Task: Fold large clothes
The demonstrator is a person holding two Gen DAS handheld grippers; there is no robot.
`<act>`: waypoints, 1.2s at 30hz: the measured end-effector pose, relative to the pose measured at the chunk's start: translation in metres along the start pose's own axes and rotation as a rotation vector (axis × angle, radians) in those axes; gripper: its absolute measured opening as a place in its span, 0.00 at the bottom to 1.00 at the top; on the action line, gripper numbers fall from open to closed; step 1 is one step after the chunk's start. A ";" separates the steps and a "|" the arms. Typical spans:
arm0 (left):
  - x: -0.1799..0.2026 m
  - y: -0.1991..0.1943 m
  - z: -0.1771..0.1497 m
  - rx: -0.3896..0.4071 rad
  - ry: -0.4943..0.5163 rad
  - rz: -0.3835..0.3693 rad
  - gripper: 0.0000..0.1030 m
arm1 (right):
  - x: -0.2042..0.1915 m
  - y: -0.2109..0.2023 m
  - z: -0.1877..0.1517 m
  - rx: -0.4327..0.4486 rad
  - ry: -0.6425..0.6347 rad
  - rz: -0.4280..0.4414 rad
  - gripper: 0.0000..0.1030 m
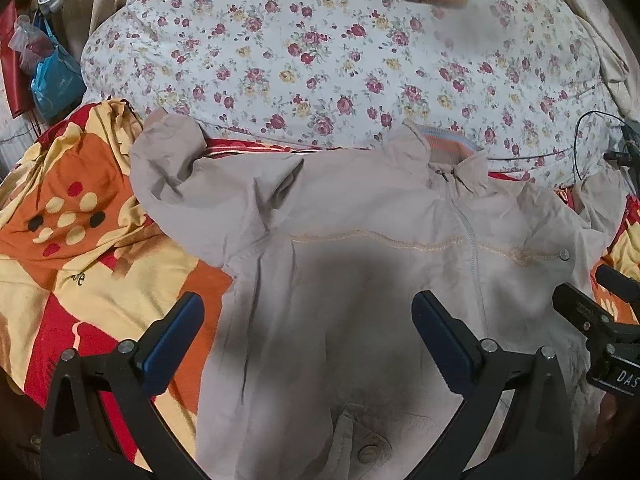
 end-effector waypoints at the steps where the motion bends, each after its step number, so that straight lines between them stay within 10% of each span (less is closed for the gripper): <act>1: 0.001 0.001 0.000 -0.002 0.000 0.000 1.00 | -0.005 0.003 0.003 -0.013 -0.007 -0.027 1.00; 36: 0.015 0.032 -0.006 -0.031 0.009 0.037 1.00 | 0.002 0.034 0.009 -0.004 0.004 -0.068 1.00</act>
Point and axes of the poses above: each gripper's, at about its wrist camera, not at the fingertips, and y roughly the way its jaws point, x to its right, z to its top, the point moved 5 cm from there along y, roughly the way its jaws point, and after that the axes turned 11 degrees about -y, right-handed, at the moved point
